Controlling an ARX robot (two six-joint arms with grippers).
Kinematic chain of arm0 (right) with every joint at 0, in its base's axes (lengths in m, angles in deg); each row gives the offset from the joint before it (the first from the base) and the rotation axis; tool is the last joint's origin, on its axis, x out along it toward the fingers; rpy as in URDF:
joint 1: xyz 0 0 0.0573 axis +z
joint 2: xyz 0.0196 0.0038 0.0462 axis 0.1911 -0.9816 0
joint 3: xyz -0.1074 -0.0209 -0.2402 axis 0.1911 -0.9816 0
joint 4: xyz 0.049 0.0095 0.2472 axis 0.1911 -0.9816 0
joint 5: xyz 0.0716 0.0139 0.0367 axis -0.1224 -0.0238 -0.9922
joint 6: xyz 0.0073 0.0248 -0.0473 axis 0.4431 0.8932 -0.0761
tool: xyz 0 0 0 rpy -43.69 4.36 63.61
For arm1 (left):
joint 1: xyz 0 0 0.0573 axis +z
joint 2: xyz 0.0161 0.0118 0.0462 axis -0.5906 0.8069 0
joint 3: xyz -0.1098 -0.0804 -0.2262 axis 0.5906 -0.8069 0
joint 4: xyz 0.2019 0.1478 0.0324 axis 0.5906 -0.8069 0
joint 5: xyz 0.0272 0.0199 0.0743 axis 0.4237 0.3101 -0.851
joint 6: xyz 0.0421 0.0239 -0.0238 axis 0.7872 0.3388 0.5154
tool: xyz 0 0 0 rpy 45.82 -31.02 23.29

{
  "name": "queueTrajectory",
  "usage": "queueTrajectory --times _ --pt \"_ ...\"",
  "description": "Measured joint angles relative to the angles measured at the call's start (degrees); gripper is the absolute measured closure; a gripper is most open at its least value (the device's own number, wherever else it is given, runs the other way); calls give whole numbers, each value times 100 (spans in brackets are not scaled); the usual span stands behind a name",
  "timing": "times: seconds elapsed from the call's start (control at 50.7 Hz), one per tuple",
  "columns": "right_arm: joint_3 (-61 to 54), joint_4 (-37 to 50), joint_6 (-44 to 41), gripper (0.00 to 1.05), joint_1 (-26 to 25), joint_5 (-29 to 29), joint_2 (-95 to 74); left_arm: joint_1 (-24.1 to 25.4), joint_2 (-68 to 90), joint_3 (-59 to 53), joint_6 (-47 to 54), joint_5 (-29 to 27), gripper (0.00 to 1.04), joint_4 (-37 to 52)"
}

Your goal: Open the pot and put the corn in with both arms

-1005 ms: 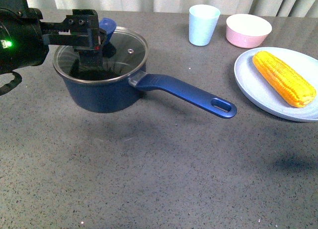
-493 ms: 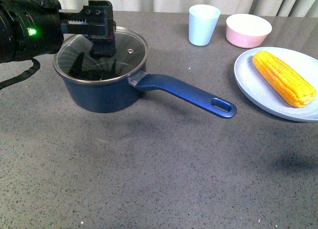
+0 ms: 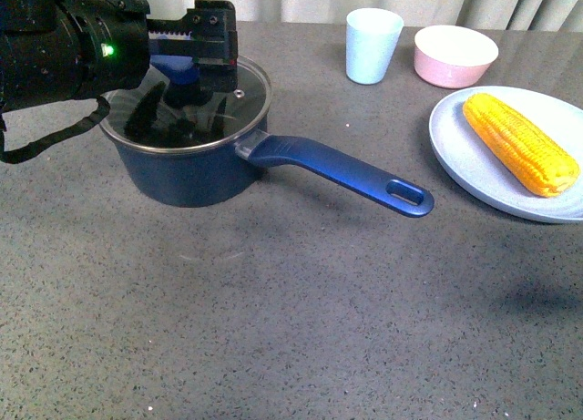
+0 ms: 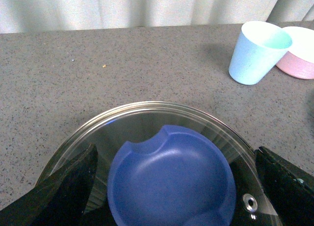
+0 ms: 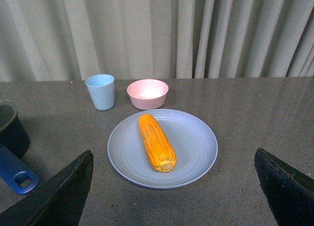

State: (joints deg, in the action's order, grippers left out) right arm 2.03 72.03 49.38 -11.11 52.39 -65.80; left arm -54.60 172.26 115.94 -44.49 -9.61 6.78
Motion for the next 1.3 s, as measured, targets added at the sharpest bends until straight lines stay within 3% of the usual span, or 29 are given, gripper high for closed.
queueTrajectory --times 0.394,0.651,1.005,1.183,1.301 --pt "0 0 0 9 0 0 0 -37 411 400 96 -293 9 -92" --pt "0 0 -2 9 0 0 0 -63 437 442 105 -367 44 -221" --pt "0 0 0 9 0 0 0 -17 -66 494 -63 -461 46 -754" --pt "0 0 -2 9 0 0 0 417 -901 350 -164 -380 46 -566" --pt "0 0 0 9 0 0 0 1139 -988 48 -195 -385 46 -125"
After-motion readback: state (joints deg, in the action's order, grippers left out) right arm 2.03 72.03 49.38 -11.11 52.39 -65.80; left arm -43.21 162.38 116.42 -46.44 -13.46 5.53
